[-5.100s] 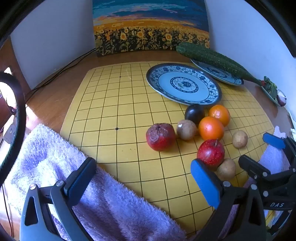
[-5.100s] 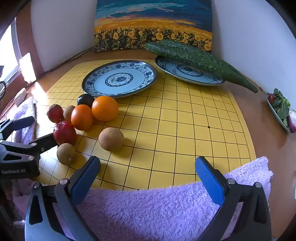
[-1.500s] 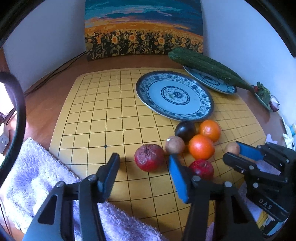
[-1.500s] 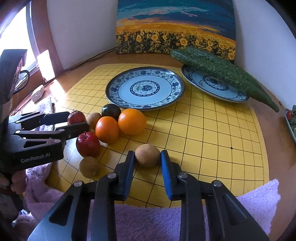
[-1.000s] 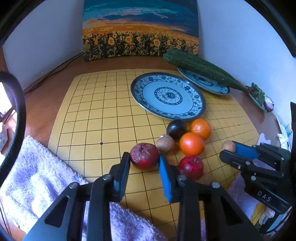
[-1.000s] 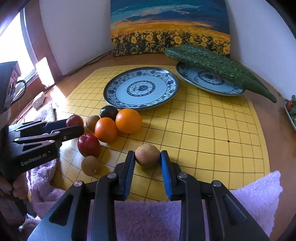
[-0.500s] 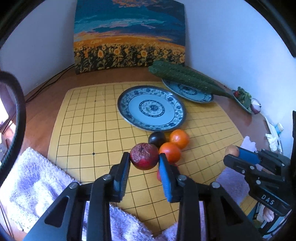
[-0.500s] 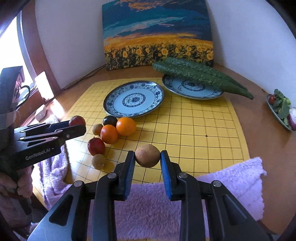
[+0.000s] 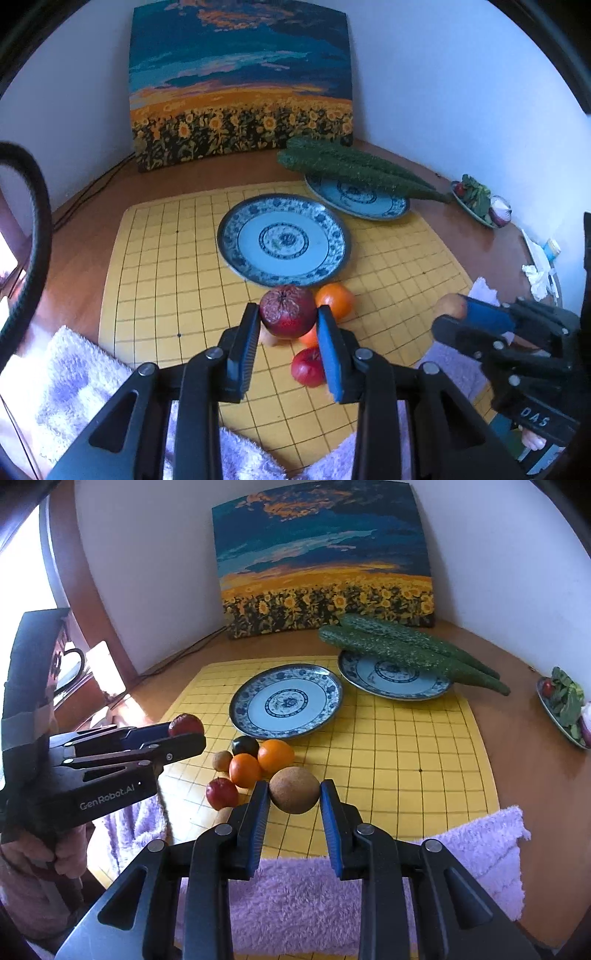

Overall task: Organize fruits
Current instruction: 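Carry the pomegranate with the left tool while the right tool carries the brown fruit to the plate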

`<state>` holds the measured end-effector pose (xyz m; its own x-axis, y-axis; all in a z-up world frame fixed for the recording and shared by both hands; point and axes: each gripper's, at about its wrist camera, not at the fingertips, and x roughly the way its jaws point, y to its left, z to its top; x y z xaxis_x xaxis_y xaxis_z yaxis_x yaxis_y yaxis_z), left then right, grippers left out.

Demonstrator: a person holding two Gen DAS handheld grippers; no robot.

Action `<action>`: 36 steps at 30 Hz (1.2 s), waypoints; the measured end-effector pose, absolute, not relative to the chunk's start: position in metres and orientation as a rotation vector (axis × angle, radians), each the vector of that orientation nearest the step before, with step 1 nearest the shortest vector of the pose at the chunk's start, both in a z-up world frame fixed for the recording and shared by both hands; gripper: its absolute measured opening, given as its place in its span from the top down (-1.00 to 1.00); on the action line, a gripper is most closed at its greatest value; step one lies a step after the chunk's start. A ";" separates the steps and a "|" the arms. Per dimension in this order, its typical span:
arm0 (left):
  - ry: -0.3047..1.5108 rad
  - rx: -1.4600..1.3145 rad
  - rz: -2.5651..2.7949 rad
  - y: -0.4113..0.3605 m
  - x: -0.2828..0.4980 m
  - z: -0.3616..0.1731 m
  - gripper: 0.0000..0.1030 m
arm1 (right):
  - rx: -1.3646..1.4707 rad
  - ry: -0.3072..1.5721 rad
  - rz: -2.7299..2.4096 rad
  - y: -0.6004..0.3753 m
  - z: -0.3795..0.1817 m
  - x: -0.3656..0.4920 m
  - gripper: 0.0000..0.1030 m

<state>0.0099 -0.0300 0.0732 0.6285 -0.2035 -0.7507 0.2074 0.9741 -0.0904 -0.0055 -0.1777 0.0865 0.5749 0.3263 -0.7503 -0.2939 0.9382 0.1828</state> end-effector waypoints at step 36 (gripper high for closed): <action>0.939 -0.033 -0.181 -0.031 0.140 0.041 0.36 | -0.013 0.930 0.462 -0.154 0.060 0.140 0.43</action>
<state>0.1402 -0.0305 0.0413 0.5766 -0.1689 -0.7994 0.1399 0.9844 -0.1071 0.1403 -0.1537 0.0602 0.5079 0.3777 -0.7742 -0.3884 0.9026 0.1855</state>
